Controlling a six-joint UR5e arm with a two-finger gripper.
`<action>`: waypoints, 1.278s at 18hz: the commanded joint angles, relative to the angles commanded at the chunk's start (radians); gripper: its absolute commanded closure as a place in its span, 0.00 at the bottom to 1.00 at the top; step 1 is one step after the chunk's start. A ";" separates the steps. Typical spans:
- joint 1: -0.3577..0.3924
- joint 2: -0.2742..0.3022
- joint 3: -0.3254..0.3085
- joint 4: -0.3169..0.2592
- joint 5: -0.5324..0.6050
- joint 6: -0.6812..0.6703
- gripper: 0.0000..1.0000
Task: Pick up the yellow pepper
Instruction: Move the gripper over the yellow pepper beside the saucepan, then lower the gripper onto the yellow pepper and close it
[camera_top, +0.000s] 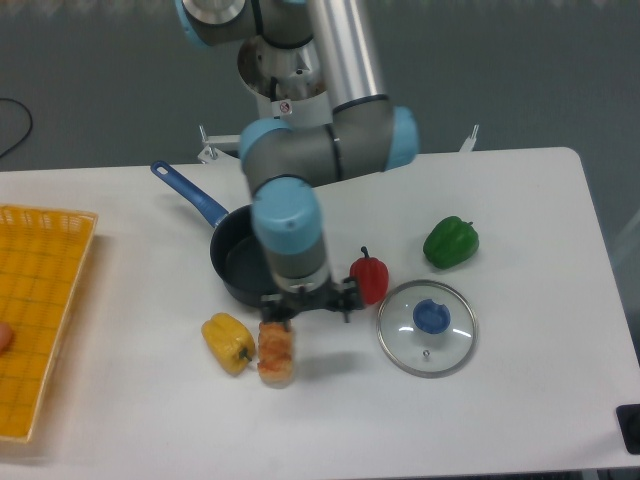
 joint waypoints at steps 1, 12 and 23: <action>-0.009 0.000 0.002 0.003 0.000 -0.031 0.00; -0.106 -0.087 0.014 0.006 0.002 -0.155 0.00; -0.123 -0.109 0.006 0.015 -0.006 -0.161 0.27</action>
